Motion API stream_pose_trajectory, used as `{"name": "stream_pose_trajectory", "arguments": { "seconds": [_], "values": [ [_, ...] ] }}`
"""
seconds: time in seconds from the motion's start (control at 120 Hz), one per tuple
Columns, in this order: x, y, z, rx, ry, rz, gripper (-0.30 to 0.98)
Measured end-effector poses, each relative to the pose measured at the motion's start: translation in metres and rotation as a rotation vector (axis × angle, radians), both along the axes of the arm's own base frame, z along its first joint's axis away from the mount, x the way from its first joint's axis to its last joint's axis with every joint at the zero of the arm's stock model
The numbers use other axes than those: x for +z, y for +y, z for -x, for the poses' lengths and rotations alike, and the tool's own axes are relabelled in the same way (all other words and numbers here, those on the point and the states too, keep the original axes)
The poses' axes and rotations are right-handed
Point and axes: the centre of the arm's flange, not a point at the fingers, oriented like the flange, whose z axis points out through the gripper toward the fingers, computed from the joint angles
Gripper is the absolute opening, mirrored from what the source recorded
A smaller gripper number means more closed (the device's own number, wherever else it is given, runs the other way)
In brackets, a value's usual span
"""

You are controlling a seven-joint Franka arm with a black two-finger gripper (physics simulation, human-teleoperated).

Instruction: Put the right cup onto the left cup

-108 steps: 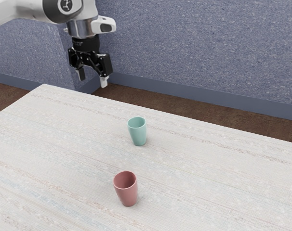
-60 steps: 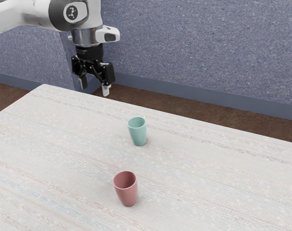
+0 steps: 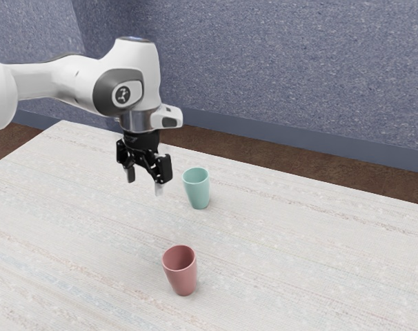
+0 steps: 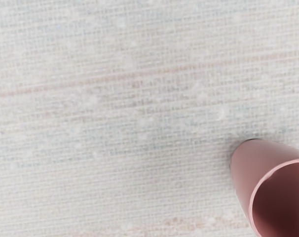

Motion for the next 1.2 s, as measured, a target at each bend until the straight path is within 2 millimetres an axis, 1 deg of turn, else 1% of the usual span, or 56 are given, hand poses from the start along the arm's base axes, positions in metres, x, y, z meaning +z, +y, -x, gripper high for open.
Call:
{"name": "stream_pose_trajectory", "arguments": {
  "seconds": [0.067,0.142,0.217,0.308,0.467,0.592,0.7,0.817,1.2],
  "values": [
    [-0.010,-0.004,0.006,-0.008,-0.006,0.003,0.69],
    [-0.021,-0.008,0.018,-0.019,-0.014,0.006,0.69],
    [-0.024,-0.012,0.032,-0.026,-0.029,0.012,0.69],
    [-0.026,-0.020,0.040,-0.030,-0.045,0.016,0.69],
    [-0.034,-0.047,0.048,-0.042,-0.049,0.026,0.69],
    [-0.046,-0.071,0.061,-0.057,-0.031,0.035,0.69],
    [-0.055,-0.082,0.068,-0.060,-0.024,0.036,0.69],
    [-0.060,-0.079,0.066,-0.037,-0.024,0.036,0.69],
    [-0.090,-0.049,0.050,0.062,0.001,0.031,0.69]
  ]
}}
